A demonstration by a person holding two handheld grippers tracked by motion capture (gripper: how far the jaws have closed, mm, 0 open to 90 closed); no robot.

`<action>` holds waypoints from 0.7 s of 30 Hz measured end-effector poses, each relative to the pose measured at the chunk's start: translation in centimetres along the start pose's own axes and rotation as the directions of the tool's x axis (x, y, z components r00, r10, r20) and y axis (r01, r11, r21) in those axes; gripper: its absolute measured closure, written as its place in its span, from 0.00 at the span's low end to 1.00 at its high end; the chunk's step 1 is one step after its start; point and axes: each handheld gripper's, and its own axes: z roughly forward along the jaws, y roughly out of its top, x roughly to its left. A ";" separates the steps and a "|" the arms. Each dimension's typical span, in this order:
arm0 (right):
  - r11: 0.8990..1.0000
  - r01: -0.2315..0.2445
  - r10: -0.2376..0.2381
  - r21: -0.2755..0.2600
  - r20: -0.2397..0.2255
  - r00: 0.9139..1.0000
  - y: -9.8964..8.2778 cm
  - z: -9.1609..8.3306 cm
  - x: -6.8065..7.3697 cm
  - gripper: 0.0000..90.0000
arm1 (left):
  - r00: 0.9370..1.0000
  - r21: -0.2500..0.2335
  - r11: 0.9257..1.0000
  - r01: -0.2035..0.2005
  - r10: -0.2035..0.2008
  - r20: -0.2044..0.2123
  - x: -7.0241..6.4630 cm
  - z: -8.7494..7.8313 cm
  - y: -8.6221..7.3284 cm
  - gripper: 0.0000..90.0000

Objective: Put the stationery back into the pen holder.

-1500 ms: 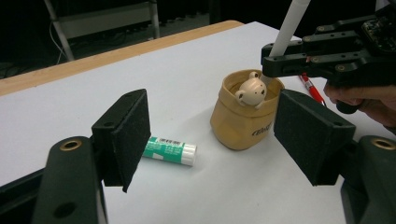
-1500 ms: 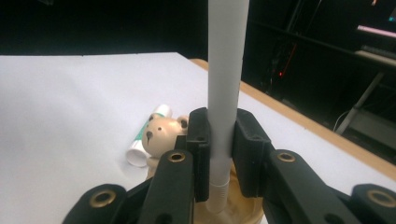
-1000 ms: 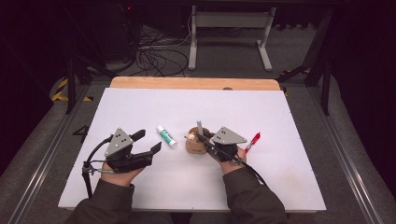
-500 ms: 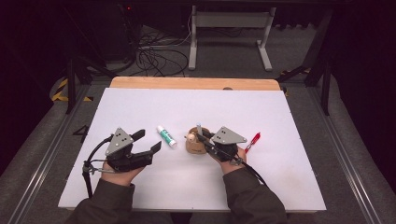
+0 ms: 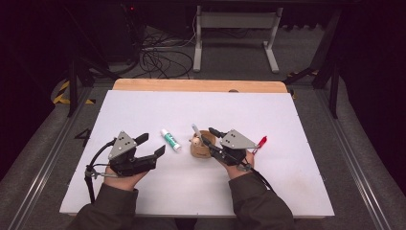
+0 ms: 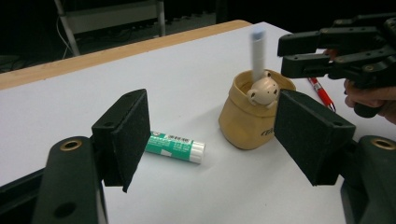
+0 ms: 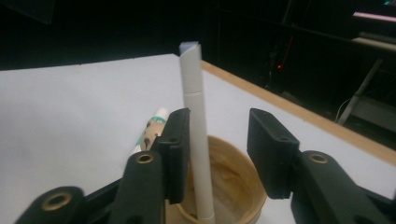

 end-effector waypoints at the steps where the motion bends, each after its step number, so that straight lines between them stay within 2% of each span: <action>1: 1.000 0.000 0.000 -0.008 0.005 1.000 0.2 -0.1 0.1 0.60 | 1.000 0.000 1.000 0.000 0.000 0.000 0.0 0.0 0.0 0.31; 7: 0.999 0.017 -0.016 -0.040 0.018 1.000 1.3 -0.6 0.8 0.50 | 1.000 0.001 1.000 0.000 0.000 0.001 0.1 0.0 0.0 0.31; 12: 0.998 0.029 -0.028 -0.047 0.025 0.999 2.1 -0.7 1.6 0.40 | 1.000 -0.003 1.000 0.002 -0.002 -0.006 0.3 -0.1 0.0 0.31; 16: 0.998 0.039 -0.037 -0.055 0.033 0.999 2.8 -0.7 2.5 0.35 | 1.000 -0.005 1.000 0.008 -0.008 -0.006 0.4 -0.3 0.1 0.31; 21: 0.998 0.024 -0.023 -0.055 0.035 0.999 3.5 -0.6 3.5 0.29 | 1.000 -0.016 1.000 0.012 -0.012 -0.013 0.5 -0.5 0.2 0.31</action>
